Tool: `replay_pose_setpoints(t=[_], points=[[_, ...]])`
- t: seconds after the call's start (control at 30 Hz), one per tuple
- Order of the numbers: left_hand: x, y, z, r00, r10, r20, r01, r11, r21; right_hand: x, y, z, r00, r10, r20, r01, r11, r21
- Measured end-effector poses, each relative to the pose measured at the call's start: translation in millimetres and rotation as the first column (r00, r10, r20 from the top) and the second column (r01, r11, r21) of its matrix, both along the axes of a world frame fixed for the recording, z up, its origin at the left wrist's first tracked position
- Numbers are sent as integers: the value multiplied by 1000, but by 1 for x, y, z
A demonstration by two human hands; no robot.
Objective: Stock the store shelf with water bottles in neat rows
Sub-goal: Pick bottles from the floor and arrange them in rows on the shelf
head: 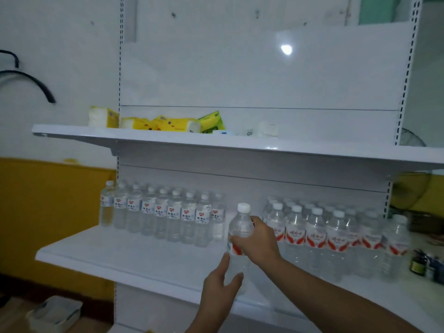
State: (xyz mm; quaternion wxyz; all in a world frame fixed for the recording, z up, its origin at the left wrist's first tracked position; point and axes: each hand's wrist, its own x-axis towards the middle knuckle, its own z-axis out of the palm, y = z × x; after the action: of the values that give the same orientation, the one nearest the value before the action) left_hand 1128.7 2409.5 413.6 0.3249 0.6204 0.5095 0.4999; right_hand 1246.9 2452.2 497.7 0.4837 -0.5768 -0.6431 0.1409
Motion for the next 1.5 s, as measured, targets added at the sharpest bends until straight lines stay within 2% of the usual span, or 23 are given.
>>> replay_pose_setpoints(t=[0.37, 0.6, 0.8, 1.03, 1.2, 1.37, 1.5], points=[[15, 68, -15, 998, 34, -58, -35, 999, -15, 15, 67, -23, 998, -4, -65, 1, 999, -47], [4, 122, -15, 990, 62, -123, -65, 998, -25, 1, 127, -29, 999, 14, -49, -17, 997, -72], [-8, 177, -25, 990, 70, -119, -73, 997, -19, -12, 179, -35, 998, 11, -67, -15, 998, -63], [-19, 230, -27, 991, 96, -95, -98, 995, -11, -32, 235, -40, 1000, 19, -10, -19, 999, -38], [-27, 248, -26, 991, 121, -61, -120, 993, 10, -50, 260, -42, 1000, -6, 19, 7, 999, -43], [-26, 249, -28, 978, 144, -149, -135, 988, 69, -59, 271, -41, 998, -65, -9, 65, 997, -48], [-25, 249, -30, 978, 130, -164, -124, 991, 48, -60, 273, -39, 996, -85, 19, 86, 994, -66]])
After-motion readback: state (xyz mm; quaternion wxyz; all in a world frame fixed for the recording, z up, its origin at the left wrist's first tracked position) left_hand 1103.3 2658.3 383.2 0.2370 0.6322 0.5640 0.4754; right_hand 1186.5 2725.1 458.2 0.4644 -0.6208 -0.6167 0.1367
